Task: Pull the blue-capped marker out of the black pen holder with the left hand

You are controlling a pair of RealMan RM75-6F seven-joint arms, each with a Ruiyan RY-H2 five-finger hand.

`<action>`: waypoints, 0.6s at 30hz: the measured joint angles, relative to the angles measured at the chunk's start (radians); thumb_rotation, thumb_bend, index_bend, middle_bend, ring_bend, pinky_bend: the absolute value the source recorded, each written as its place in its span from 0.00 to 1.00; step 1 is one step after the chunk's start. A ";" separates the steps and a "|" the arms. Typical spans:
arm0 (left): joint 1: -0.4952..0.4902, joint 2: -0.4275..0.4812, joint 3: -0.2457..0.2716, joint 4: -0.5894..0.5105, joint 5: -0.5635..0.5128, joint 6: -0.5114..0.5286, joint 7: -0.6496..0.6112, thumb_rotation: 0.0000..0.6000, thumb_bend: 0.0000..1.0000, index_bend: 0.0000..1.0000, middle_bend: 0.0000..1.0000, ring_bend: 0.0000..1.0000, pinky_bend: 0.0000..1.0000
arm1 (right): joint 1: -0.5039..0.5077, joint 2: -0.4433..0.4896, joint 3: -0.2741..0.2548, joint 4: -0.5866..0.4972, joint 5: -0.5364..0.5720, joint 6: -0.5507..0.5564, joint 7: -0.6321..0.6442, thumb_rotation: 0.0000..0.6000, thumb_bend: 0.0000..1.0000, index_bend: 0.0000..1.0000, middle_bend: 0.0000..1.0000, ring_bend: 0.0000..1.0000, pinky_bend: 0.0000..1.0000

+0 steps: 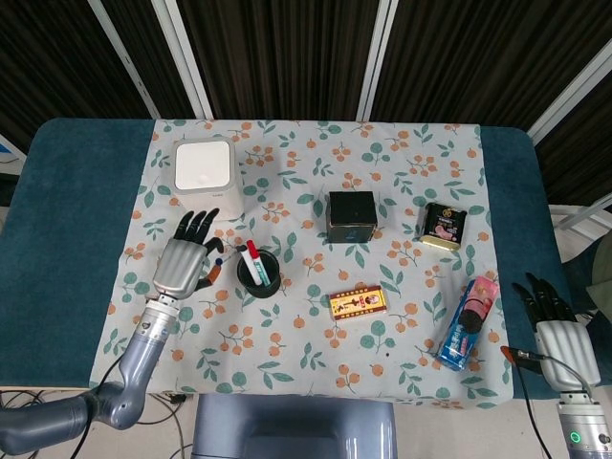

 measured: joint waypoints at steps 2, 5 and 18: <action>0.000 0.002 0.005 -0.011 0.002 0.004 0.033 1.00 0.21 0.37 0.00 0.00 0.00 | 0.000 0.001 0.000 0.000 0.000 0.000 0.001 1.00 0.16 0.14 0.00 0.02 0.21; 0.000 0.009 0.010 -0.038 0.003 0.007 0.059 1.00 0.16 0.32 0.00 0.00 0.00 | 0.000 0.001 0.001 0.000 0.000 0.001 0.003 1.00 0.16 0.14 0.00 0.02 0.21; 0.035 0.117 0.023 -0.227 0.055 0.067 0.073 1.00 0.14 0.24 0.00 0.00 0.00 | 0.000 0.000 0.002 0.000 0.002 0.001 -0.001 1.00 0.16 0.14 0.00 0.02 0.21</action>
